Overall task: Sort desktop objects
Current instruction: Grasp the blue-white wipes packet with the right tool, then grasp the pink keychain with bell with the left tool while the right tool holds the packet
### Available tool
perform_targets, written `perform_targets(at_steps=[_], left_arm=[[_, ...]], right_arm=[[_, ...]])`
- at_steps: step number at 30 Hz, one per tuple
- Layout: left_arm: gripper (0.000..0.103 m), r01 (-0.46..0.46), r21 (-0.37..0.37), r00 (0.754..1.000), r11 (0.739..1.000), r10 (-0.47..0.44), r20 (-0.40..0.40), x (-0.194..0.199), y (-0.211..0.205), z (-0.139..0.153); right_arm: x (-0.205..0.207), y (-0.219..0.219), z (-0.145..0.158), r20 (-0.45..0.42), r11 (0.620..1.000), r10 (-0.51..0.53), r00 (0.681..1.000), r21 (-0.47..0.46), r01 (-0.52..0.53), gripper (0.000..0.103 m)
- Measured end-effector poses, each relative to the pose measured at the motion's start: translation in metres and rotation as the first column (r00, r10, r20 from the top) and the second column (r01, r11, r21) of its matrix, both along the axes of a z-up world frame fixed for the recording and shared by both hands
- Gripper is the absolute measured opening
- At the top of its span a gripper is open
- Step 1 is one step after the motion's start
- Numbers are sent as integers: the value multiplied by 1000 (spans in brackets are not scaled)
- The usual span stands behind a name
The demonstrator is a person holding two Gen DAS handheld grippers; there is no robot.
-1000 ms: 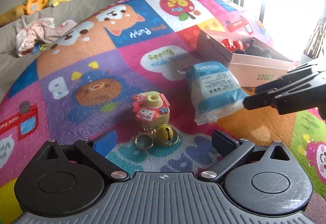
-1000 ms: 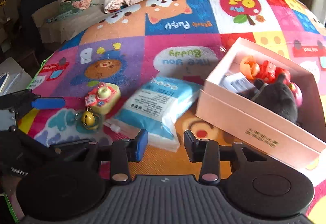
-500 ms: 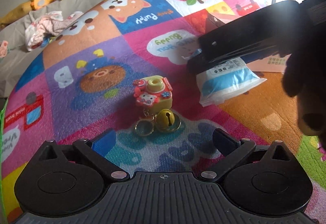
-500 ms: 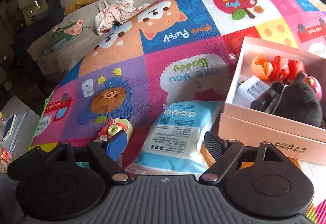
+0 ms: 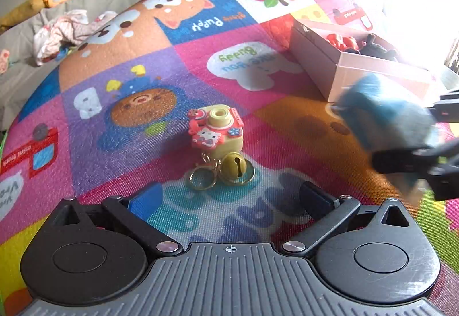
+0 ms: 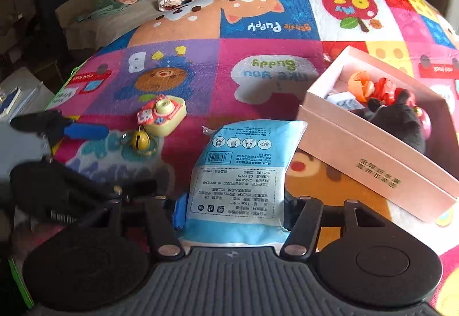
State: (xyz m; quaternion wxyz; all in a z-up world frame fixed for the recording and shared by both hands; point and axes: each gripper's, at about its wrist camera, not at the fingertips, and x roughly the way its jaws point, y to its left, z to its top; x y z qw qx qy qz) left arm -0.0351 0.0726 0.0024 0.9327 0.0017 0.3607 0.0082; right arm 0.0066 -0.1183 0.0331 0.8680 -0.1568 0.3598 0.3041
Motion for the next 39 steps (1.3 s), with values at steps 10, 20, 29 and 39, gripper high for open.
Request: perform_targets(at_steps=[10, 20, 29, 39], left_arm=[[103, 31, -41, 999, 999, -30, 23, 2, 2, 4], [103, 30, -73, 999, 997, -28, 23, 48, -11, 7], [103, 323, -212, 944, 923, -298, 139, 27, -47, 20], [103, 128, -103, 992, 986, -127, 14, 64, -40, 4]], right_arm=[[-4, -93, -9, 154, 952, -299, 942, -16, 305, 80], [-14, -131, -27, 34, 895, -423, 905, 168, 412, 103], [-10, -138, -32, -22, 876, -443, 896, 201, 438, 103], [-9, -138, -32, -33, 872, -451, 892, 194, 449, 103]])
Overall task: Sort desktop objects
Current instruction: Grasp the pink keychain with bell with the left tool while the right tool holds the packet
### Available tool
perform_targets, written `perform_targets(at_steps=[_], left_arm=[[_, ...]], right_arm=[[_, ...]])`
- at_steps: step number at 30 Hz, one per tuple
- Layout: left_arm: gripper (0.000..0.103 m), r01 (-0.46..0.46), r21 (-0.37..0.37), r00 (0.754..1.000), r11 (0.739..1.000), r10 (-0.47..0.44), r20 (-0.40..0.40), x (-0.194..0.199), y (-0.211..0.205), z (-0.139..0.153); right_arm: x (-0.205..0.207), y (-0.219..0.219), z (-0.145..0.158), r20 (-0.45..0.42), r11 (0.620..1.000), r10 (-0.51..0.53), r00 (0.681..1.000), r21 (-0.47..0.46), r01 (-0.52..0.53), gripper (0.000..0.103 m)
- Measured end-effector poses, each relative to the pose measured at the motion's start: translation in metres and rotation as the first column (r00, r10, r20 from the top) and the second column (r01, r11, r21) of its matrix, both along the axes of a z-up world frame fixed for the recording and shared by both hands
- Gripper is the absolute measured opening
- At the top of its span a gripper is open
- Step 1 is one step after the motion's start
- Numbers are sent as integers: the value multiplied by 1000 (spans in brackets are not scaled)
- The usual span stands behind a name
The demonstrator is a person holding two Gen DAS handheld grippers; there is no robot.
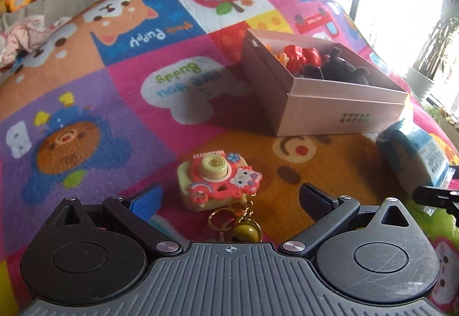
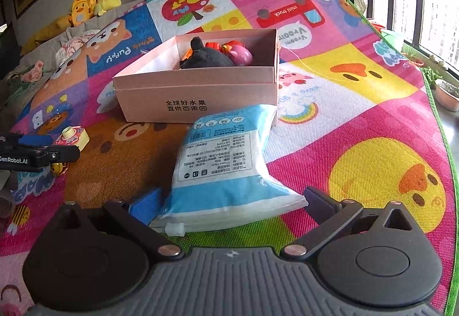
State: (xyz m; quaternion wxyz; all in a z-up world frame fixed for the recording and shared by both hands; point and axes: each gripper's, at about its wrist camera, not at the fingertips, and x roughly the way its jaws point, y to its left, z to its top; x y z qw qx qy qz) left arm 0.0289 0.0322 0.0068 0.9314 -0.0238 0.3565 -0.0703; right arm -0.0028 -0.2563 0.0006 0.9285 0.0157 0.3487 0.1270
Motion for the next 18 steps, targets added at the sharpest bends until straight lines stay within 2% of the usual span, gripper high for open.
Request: perform_targets(at_steps=[3, 7, 12, 17, 18], left_arm=[[101, -10, 1, 1000, 1000, 10, 10, 6, -5, -1], [79, 23, 21, 999, 1000, -24, 23, 5, -18, 0], [64, 53, 80, 996, 995, -58, 63, -7, -33, -3], [65, 65, 111, 995, 992, -73, 71, -14, -40, -3], [68, 63, 114, 995, 991, -71, 70, -14, -41, -4]], right_arm=[[0, 0, 0, -4, 1000, -5, 1000, -4, 5, 103], [1, 0, 0, -7, 1000, -4, 1000, -3, 4, 103], [2, 3, -1, -15, 1000, -4, 1000, -18, 4, 103], [2, 6, -1, -15, 999, -4, 1000, -44, 3, 103], [2, 7, -1, -14, 999, -4, 1000, -47, 4, 103]])
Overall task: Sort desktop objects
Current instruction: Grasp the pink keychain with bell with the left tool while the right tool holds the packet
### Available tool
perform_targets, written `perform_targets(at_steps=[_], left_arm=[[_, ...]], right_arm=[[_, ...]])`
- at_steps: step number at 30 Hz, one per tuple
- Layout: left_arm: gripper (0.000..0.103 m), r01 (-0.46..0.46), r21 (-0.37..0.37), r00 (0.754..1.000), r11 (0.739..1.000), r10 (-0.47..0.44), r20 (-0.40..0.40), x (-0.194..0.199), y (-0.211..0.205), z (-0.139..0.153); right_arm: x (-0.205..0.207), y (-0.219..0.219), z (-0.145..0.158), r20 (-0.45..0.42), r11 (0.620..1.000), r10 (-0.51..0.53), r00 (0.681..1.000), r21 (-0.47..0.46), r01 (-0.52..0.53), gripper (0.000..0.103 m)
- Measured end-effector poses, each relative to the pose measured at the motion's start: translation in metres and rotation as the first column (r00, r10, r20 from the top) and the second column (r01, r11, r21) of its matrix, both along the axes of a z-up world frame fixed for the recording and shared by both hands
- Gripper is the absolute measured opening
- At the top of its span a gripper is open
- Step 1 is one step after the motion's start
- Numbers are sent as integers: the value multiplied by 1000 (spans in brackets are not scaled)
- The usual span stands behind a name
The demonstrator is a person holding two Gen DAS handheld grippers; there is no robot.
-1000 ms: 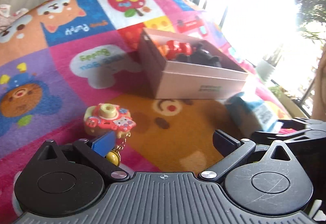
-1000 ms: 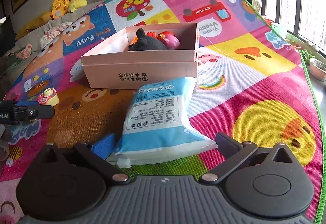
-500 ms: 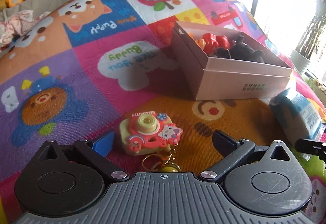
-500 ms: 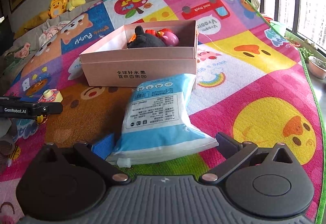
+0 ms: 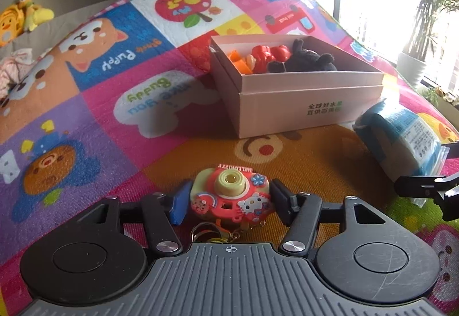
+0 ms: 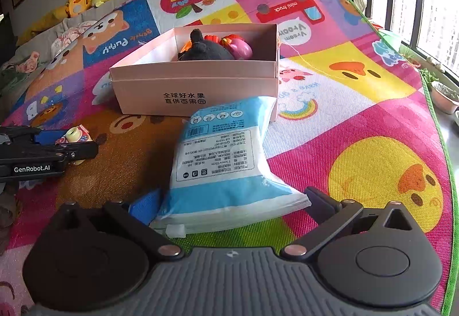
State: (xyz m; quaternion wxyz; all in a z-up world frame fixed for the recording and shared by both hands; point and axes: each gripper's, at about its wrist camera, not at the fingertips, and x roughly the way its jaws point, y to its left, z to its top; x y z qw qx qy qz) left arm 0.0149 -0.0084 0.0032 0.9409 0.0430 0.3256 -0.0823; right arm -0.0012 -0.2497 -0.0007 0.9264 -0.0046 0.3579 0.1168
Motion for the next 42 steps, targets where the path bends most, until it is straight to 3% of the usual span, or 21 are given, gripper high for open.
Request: perform_targets(at_steps=[4, 9, 15, 21, 23, 27, 30, 36, 39, 42], left_arm=[[81, -2, -23, 1000, 1000, 2, -16, 2, 4, 0], [90, -1, -50, 1000, 999, 1, -12, 1, 8, 0], [92, -19, -72, 1000, 997, 17, -25, 4, 12, 0], [92, -24, -63, 999, 998, 22, -25, 4, 11, -1], [92, -24, -63, 999, 998, 22, -26, 3, 11, 0], [93, -22, -66, 999, 998, 21, -27, 4, 11, -1], [93, -22, -67, 999, 998, 21, -26, 4, 11, 0], [84, 43, -79, 999, 996, -40, 32, -4, 10, 4], [74, 47, -57, 999, 997, -47, 10, 2, 6, 3], [63, 32, -42, 999, 999, -32, -4, 7, 5, 2]], right_arm=[[0, -6, 2, 9, 999, -39, 999, -19, 39, 103], [-7, -12, 7, 102, 973, -110, 989, -191, 128, 103], [4, -5, 19, 106, 986, -20, 994, -163, 38, 103], [28, 15, 10, 61, 988, 41, 997, -153, -31, 103], [30, 19, 8, 45, 989, 57, 997, -138, -50, 98], [29, 23, 10, 35, 988, 78, 996, -134, -73, 68], [27, 22, 11, 31, 989, 79, 996, -125, -75, 65], [22, 23, 12, 28, 988, 97, 995, -127, -93, 67], [27, 23, 15, 49, 990, 74, 996, -122, -67, 74], [32, 23, 17, 46, 992, 74, 996, -104, -69, 74]])
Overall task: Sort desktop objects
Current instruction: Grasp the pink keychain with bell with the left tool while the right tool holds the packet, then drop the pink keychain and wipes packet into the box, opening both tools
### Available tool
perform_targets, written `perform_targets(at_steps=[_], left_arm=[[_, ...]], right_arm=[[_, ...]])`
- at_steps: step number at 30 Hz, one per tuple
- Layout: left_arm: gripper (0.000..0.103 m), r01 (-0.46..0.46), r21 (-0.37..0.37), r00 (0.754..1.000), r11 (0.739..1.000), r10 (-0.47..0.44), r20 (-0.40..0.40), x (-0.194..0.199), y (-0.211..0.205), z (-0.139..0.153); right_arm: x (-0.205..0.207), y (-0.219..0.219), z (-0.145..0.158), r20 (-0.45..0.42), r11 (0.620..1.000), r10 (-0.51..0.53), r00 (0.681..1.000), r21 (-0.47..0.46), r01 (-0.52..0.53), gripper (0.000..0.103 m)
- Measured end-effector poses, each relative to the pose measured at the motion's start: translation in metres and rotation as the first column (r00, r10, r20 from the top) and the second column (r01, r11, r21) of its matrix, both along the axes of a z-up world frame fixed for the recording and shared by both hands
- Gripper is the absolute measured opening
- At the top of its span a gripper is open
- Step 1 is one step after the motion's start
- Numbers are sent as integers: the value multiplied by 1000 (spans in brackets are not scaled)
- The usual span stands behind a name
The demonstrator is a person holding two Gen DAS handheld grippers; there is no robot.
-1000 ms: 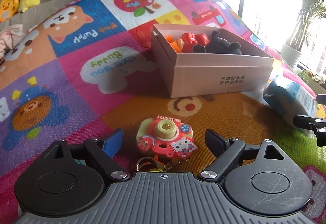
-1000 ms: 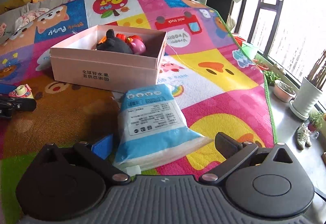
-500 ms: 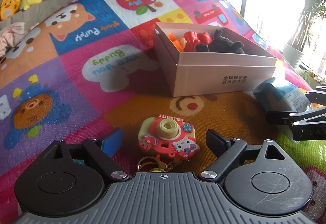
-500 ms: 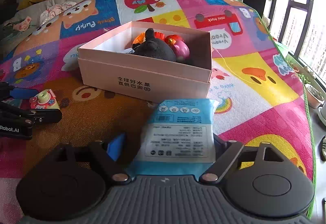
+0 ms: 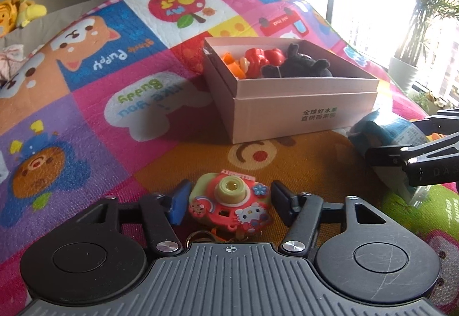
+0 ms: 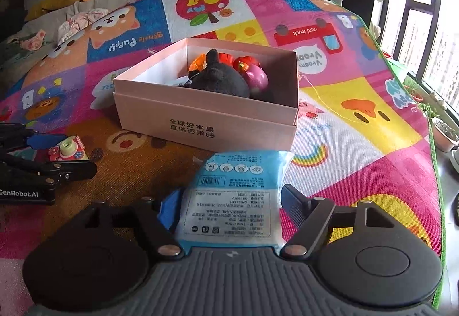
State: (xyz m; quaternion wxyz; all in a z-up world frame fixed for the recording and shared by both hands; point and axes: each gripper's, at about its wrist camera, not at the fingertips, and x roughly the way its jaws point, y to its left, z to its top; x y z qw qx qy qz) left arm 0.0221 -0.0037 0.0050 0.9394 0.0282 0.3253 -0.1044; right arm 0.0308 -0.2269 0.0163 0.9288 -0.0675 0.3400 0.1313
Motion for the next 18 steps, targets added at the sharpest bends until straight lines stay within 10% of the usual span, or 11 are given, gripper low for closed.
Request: perform_targets(at_steps=[11, 18], left_arm=[[63, 115, 12, 992, 993, -116, 50, -22, -11, 45], [63, 112, 16, 957, 994, -113, 269, 25, -28, 134]], right_arm=[[-25, -13, 25, -69, 992, 102, 992, 80, -97, 55], [-50, -45, 136, 342, 992, -30, 939, 124, -14, 54]])
